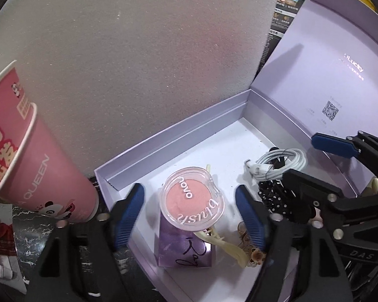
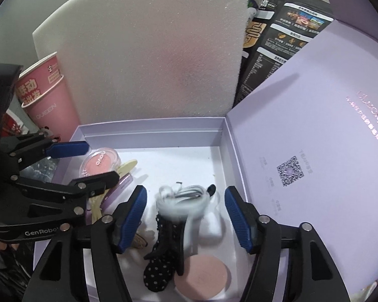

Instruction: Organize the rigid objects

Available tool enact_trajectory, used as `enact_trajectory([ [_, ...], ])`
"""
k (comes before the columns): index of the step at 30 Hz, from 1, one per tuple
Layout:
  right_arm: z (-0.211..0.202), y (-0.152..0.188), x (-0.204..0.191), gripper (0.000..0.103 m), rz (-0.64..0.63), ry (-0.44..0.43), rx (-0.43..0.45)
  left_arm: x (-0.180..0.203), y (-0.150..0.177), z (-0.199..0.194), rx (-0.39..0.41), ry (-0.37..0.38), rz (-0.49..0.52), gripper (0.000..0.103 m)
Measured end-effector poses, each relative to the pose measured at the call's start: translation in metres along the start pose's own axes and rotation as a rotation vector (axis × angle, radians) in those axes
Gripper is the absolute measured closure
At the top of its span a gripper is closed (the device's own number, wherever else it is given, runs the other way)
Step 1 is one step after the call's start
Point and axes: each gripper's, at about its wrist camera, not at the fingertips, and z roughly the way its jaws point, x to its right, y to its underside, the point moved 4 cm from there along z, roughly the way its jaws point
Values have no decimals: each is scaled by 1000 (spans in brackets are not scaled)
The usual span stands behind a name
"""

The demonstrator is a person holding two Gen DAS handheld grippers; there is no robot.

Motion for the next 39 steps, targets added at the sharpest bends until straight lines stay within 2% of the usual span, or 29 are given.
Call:
enact_trajectory([
  [8,-18,0,9,34,22,14,19,-4,-2,-16,26,-10,-22,22],
  [18,-50,-6,4,34,6,25,66,-7,-4,-59,90,-27,-30,22],
  [29,-104,-7,-5,25,-20,59,160,-1,-1,-112,174,-59,-28,22],
  [39,-148,2,-10,16,-24,78,225,13,13,-159,236,-71,-9,22],
])
